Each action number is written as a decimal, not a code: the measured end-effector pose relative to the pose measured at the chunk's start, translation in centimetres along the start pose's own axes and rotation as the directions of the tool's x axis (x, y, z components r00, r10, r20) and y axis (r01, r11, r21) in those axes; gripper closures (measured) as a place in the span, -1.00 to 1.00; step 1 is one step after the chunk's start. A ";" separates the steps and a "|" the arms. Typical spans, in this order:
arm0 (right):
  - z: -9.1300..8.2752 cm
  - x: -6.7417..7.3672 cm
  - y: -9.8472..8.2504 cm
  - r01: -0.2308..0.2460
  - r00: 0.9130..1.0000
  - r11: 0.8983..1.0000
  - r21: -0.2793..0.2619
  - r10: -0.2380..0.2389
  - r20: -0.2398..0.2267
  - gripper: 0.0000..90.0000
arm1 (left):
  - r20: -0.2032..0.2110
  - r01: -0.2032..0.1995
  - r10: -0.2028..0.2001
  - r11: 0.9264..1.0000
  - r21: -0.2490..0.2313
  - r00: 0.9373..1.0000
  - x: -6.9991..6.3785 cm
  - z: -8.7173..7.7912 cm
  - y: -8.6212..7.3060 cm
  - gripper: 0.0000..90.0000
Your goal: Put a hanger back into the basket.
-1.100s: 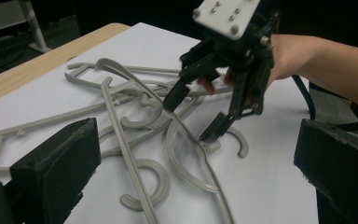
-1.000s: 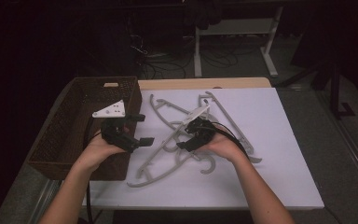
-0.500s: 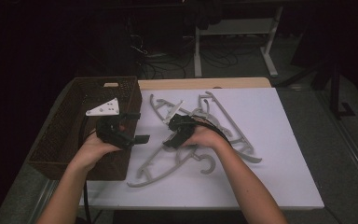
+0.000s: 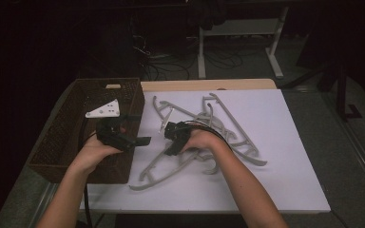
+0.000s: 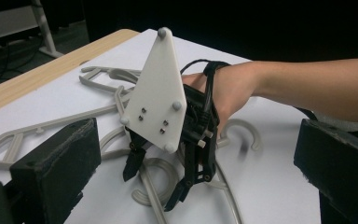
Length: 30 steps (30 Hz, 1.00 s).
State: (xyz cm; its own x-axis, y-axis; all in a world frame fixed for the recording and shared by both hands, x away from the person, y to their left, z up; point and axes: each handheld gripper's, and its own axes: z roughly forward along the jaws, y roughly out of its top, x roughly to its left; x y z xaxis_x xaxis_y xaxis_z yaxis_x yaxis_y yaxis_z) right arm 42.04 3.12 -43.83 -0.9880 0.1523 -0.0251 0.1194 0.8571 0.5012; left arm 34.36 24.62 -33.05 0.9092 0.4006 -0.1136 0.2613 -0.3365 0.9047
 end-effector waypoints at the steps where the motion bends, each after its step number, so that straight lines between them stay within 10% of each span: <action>1: 0.0 -0.1 -0.1 0.001 1.000 1.000 -0.006 -0.001 -0.004 -0.25 | 0.000 0.000 0.000 1.000 -0.001 1.000 0.0 0.0 0.0 -0.99; 30: 0.0 0.0 0.2 0.129 0.989 0.991 0.025 -0.127 -0.072 0.23 | 0.002 0.001 -0.001 1.000 0.007 1.000 0.0 0.2 -0.2 -0.99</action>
State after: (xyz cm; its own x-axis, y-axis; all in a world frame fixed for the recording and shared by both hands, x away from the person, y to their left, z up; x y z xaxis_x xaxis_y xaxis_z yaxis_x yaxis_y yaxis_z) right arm 42.03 3.29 -43.75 -0.9996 0.0061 -0.0260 -0.0069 0.8814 0.4723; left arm 34.38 24.54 -33.27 0.9093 0.3997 -0.1156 0.2649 -0.3420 0.9016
